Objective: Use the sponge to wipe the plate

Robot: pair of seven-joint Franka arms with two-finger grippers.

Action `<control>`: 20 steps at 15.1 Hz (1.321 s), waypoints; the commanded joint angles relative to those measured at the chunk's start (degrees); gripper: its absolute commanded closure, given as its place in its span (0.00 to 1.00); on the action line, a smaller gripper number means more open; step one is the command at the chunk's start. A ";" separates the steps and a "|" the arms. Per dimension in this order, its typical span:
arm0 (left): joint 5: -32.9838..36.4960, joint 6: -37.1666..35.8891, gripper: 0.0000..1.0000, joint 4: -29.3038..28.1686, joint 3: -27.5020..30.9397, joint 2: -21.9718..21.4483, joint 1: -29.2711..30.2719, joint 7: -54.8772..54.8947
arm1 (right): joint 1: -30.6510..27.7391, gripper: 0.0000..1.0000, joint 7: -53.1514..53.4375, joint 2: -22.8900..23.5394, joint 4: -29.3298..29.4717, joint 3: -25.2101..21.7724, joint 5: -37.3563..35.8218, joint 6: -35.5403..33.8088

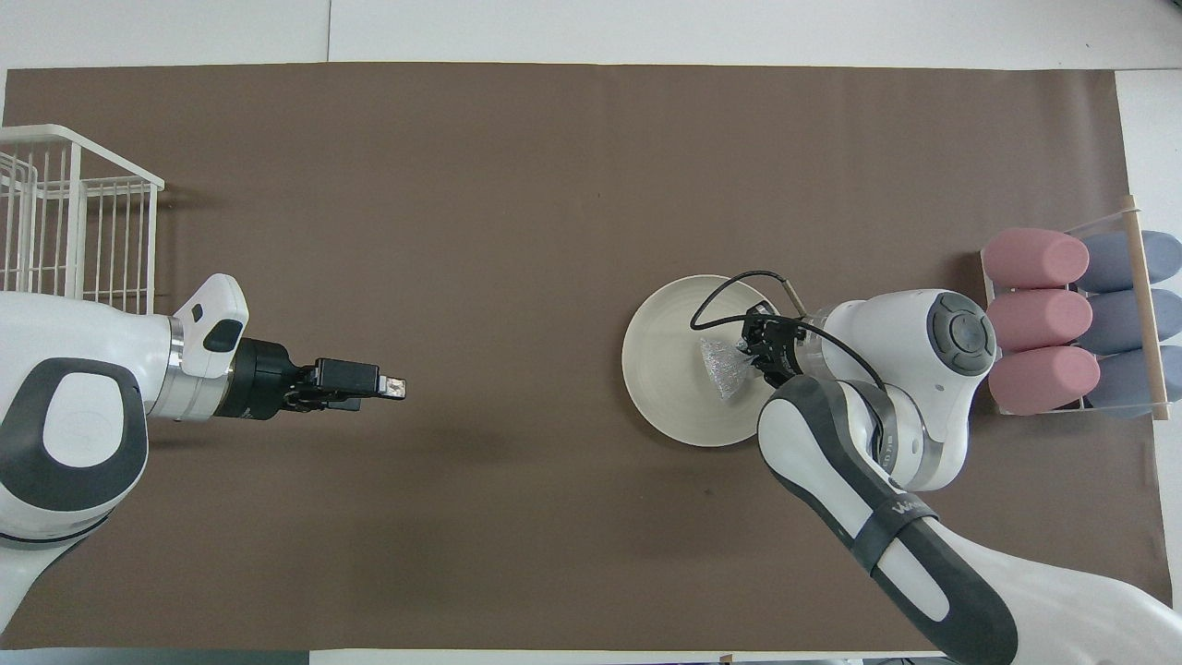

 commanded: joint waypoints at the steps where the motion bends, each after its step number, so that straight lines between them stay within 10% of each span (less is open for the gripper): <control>1: 1.50 1.00 0.00 0.17 -0.40 -0.19 0.42 -1.49 | 0.01 1.00 -0.12 0.91 -1.09 0.53 -1.01 0.82; 9: 2.02 1.53 0.00 0.17 -0.40 -0.19 0.42 -2.19 | 9.77 1.00 20.70 1.78 -1.09 0.62 -0.13 3.98; 20: 2.02 1.88 0.00 0.61 -0.40 -0.01 0.42 -3.42 | 2.83 1.00 3.93 2.14 -0.92 0.53 -0.13 3.72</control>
